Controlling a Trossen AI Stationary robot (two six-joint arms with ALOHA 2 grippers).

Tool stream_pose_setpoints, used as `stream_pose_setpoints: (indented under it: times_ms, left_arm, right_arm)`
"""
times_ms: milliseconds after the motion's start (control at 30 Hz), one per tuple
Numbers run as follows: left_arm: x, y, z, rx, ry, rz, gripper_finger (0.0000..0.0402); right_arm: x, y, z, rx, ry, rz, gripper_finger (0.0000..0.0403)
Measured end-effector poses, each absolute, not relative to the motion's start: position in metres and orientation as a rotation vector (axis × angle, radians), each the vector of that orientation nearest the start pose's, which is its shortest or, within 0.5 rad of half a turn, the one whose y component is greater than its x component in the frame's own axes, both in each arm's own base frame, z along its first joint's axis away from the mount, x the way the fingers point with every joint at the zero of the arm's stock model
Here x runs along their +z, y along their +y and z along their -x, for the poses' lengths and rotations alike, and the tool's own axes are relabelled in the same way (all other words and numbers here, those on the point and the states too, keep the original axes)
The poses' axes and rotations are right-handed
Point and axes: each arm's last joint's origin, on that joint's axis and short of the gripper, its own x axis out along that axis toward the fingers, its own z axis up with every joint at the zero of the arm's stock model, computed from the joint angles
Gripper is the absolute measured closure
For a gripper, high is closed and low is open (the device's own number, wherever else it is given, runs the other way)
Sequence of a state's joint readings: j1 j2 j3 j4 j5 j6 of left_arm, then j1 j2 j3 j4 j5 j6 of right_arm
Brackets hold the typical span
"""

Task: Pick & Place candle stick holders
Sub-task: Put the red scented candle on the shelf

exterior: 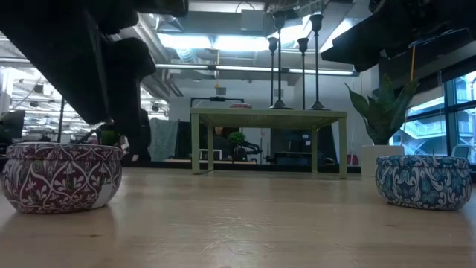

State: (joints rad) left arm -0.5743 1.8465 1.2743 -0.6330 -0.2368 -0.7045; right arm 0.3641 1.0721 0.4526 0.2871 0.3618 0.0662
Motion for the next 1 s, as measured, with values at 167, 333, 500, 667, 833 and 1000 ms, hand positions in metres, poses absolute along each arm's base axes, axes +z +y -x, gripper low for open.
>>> stream_pose_setpoints:
  times_ms: [167,333,500,667,833,1000]
  left_arm:
    - [0.185,-0.195,-0.305,0.106,1.203,0.223,0.0075]
    - [0.184,-0.198,-0.297,0.128,1.233,0.184,0.0075]
    - [0.181,-0.199,-0.295,0.148,1.23,0.197,0.0075]
    - [0.181,-0.201,-0.294,0.144,1.227,0.198,0.0075]
    - [0.181,-0.2,-0.295,0.155,1.217,0.191,0.0075]
    - [0.181,-0.2,-0.296,0.168,1.197,0.182,0.0075]
  right_arm:
    - [0.211,0.068,-0.207,-0.008,0.311,0.052,0.0178]
    - [0.211,0.068,-0.207,-0.008,0.311,0.052,0.0178]
    - [0.211,0.068,-0.207,-0.008,0.311,0.051,0.0178]
    - [0.211,0.068,-0.207,-0.009,0.311,0.049,0.0178]
    - [0.211,0.068,-0.207,-0.008,0.311,0.049,0.0178]
    - [0.211,0.068,-0.207,-0.009,0.311,0.049,0.0178]
